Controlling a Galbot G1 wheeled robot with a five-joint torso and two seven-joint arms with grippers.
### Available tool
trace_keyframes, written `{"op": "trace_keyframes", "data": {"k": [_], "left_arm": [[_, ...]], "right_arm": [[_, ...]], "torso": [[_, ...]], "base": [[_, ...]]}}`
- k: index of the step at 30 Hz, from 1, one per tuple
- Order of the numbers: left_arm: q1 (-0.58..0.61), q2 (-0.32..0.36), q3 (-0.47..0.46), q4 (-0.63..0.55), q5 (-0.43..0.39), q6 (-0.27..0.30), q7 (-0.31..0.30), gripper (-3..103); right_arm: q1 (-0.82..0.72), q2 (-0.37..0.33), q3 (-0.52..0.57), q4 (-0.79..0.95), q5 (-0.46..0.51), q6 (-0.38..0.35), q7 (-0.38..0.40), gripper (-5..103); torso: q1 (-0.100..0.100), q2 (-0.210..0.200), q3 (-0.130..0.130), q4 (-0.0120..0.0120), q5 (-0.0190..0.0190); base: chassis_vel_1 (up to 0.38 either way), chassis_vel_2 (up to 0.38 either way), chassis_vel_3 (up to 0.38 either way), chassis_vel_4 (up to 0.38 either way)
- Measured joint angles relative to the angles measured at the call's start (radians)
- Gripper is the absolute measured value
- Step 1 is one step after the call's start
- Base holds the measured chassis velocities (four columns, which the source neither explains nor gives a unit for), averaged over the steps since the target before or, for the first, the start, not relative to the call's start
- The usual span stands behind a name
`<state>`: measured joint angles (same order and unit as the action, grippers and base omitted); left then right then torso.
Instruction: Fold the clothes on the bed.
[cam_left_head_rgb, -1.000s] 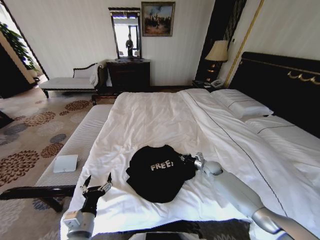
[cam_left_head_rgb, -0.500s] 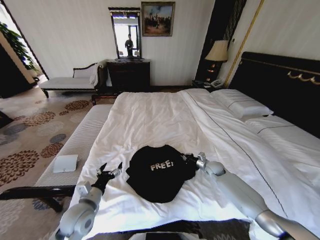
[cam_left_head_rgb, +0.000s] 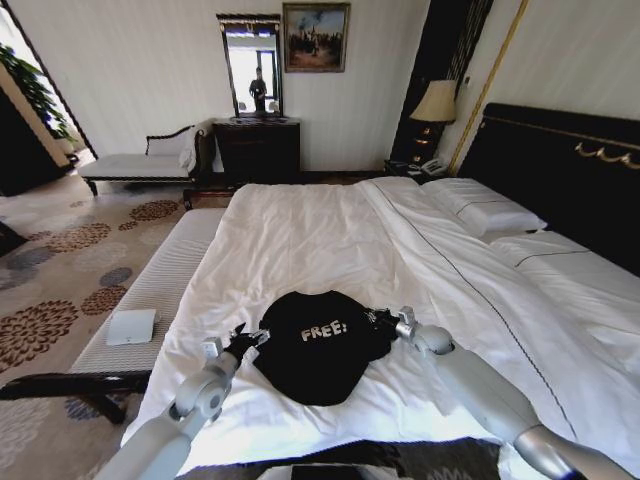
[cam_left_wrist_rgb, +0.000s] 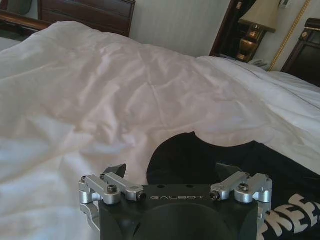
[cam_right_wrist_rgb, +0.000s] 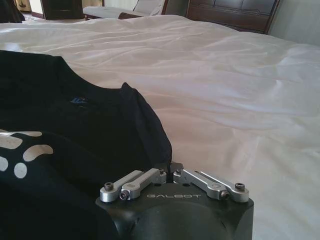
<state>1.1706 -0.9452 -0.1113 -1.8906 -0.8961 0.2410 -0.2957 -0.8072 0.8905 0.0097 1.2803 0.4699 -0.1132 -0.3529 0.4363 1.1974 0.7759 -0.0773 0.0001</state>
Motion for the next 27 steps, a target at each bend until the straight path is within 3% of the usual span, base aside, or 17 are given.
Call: {"op": "trace_keyframes", "data": {"k": [6, 19, 20, 21, 23, 27], "left_arm": [[-0.082, -0.015, 0.05, 0.059, -0.111, 0.016, -0.044, 100], [-0.153, -0.035, 0.076, 0.152, -0.158, 0.04, -0.048, 100], [-0.159, -0.038, 0.08, 0.158, -0.159, 0.042, -0.048, 98], [-0.166, -0.042, 0.087, 0.165, -0.16, 0.047, -0.047, 89], [-0.169, -0.045, 0.092, 0.169, -0.161, 0.049, -0.047, 89], [-0.182, -0.048, 0.127, 0.189, -0.164, 0.055, -0.047, 68]], "right_arm": [[-0.006, -0.005, 0.007, 0.011, 0.003, -0.002, 0.003, 1], [-0.013, -0.011, 0.018, 0.017, 0.009, -0.005, 0.005, 1], [-0.014, -0.011, 0.019, 0.019, 0.01, -0.005, 0.006, 1], [-0.014, -0.012, 0.019, 0.021, 0.011, -0.007, 0.009, 1], [-0.013, -0.012, 0.019, 0.021, 0.012, -0.008, 0.011, 1], [0.0, -0.013, 0.021, 0.02, 0.017, -0.012, 0.011, 1]], "torso": [[0.0, 0.0, 0.0, 0.0002, -0.0001], [0.0, 0.0, 0.0, 0.0002, -0.0001], [0.0, 0.0, 0.0, 0.0002, -0.0001], [0.0, 0.0, 0.0, 0.0001, -0.0001], [0.0, 0.0, 0.0, 0.0002, -0.0001], [0.0, 0.0, 0.0, 0.0004, -0.0001]], "base": [[0.0, 0.0, 0.0, 0.0], [0.0, 0.0, 0.0, 0.0], [0.0, 0.0, 0.0, 0.0], [0.0, 0.0, 0.0, 0.0], [0.0, 0.0, 0.0, 0.0], [0.0, 0.0, 0.0, 0.0]]}}
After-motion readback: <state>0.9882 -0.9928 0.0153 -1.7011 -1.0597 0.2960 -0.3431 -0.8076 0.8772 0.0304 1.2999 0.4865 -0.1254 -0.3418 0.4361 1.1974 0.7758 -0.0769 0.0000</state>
